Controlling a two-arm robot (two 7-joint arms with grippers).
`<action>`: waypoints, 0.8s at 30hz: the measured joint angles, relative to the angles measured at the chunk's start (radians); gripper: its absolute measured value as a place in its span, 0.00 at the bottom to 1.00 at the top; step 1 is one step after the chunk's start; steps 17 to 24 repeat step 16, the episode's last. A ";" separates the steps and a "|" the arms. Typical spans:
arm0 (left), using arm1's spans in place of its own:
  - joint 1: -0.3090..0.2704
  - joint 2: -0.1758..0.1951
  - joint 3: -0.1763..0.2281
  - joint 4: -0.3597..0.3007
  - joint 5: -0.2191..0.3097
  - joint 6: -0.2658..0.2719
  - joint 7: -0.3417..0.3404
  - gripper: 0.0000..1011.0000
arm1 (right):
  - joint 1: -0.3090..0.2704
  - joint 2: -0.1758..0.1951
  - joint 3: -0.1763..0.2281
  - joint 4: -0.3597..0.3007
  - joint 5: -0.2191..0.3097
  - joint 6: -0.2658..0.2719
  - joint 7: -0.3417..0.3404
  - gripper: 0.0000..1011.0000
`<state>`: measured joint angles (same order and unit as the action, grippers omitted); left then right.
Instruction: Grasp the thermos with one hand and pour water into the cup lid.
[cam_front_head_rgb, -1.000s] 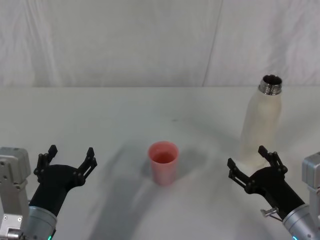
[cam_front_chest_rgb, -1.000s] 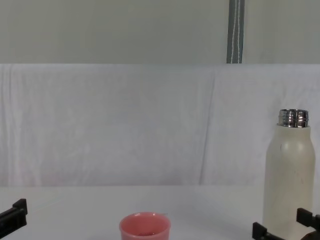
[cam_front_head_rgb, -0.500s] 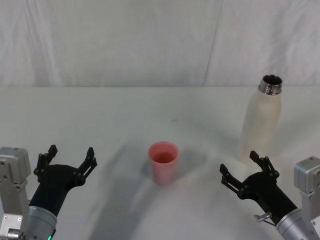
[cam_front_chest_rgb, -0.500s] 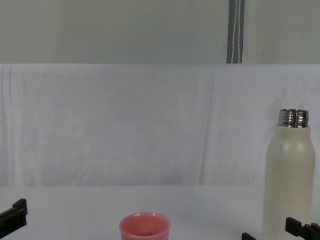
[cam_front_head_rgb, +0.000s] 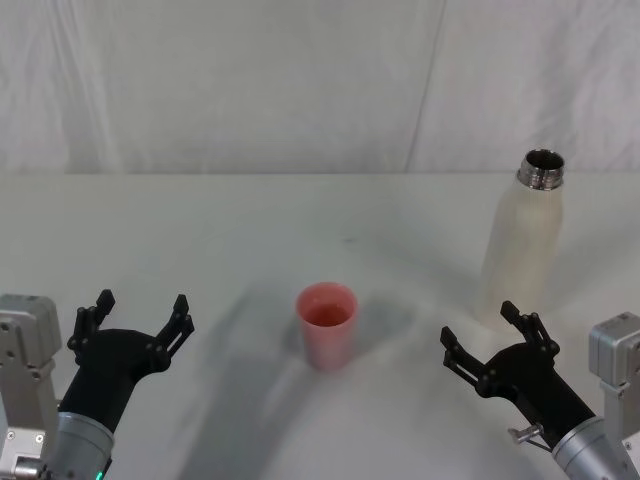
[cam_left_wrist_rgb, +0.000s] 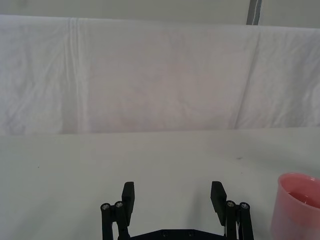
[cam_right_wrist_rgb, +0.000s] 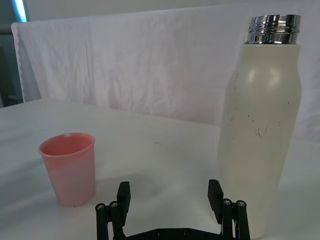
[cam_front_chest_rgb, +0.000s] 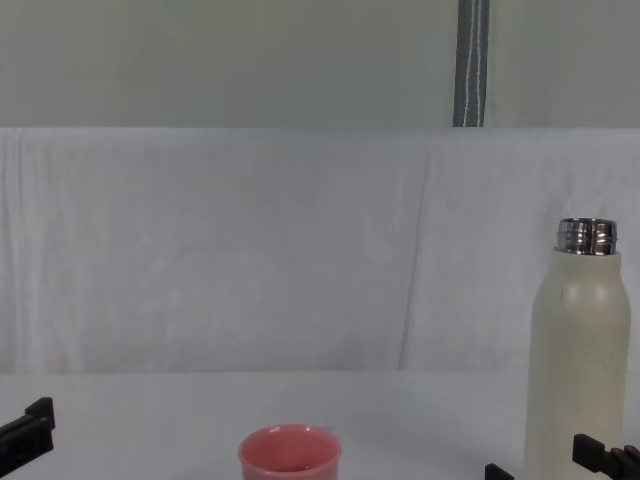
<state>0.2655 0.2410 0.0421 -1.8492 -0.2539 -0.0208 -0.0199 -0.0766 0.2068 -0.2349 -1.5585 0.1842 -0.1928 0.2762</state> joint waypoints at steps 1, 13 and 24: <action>0.000 0.000 0.000 0.000 0.000 0.000 0.000 0.99 | 0.000 0.000 0.000 0.000 0.000 0.000 0.000 0.99; 0.000 0.000 0.000 0.000 0.000 0.000 0.000 0.99 | 0.000 0.001 0.000 0.000 0.001 0.000 0.001 0.99; 0.000 0.000 0.000 0.000 0.000 0.000 0.000 0.99 | 0.000 0.001 0.000 0.000 0.001 0.000 0.001 0.99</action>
